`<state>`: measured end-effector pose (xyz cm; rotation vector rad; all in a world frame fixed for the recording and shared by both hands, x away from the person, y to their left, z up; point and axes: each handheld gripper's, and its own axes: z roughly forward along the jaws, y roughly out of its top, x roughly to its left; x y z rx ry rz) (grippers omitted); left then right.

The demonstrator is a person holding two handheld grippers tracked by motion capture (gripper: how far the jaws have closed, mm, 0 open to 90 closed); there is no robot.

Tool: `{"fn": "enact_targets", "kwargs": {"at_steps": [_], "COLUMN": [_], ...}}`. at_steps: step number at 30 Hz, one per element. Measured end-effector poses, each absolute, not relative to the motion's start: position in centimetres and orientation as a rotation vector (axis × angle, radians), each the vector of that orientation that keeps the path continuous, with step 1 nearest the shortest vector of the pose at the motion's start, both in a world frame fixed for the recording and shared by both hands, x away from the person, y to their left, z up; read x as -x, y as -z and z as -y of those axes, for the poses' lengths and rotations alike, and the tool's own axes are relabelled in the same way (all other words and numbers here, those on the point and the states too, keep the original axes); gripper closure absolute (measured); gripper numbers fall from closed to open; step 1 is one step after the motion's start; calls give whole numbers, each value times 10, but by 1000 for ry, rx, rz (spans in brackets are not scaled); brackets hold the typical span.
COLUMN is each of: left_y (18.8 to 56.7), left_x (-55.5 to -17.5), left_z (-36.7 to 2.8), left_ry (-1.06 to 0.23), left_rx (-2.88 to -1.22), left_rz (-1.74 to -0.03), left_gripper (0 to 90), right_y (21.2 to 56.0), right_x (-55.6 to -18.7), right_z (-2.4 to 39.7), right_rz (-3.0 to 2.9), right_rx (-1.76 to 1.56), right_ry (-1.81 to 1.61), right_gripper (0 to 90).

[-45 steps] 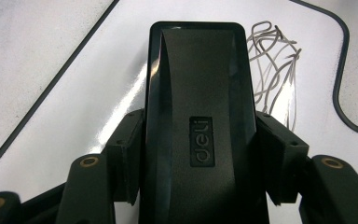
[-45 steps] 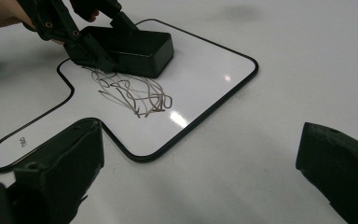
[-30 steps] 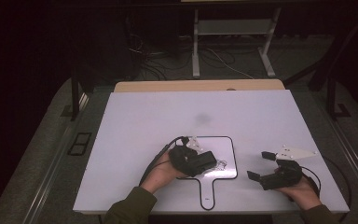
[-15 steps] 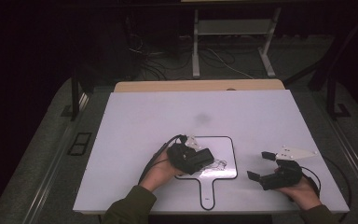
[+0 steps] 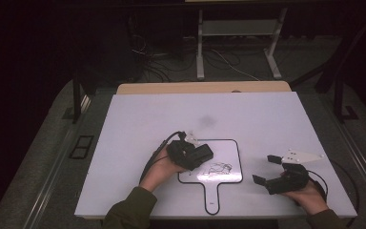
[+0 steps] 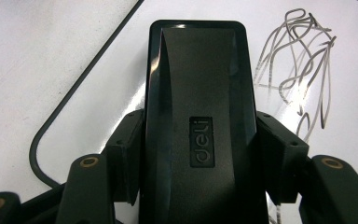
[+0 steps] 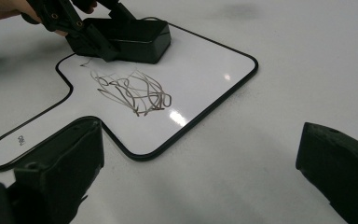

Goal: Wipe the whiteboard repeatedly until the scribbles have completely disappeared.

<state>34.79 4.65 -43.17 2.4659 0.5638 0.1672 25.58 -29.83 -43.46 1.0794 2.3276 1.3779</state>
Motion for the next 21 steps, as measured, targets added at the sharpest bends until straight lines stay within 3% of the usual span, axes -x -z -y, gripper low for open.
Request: {"fn": "enact_targets", "kwargs": {"at_steps": [21], "left_y": [429], "left_x": [-316], "left_z": [-50], "left_ry": [-145], "left_rx": [-2511], "left_rz": [-473], "left_gripper": [397], "right_y": [435], "right_x": [-256], "right_z": [297], "right_rz": [-2332], "right_rx": [-1078], "right_ry": [-1375], "right_gripper": [0]}}
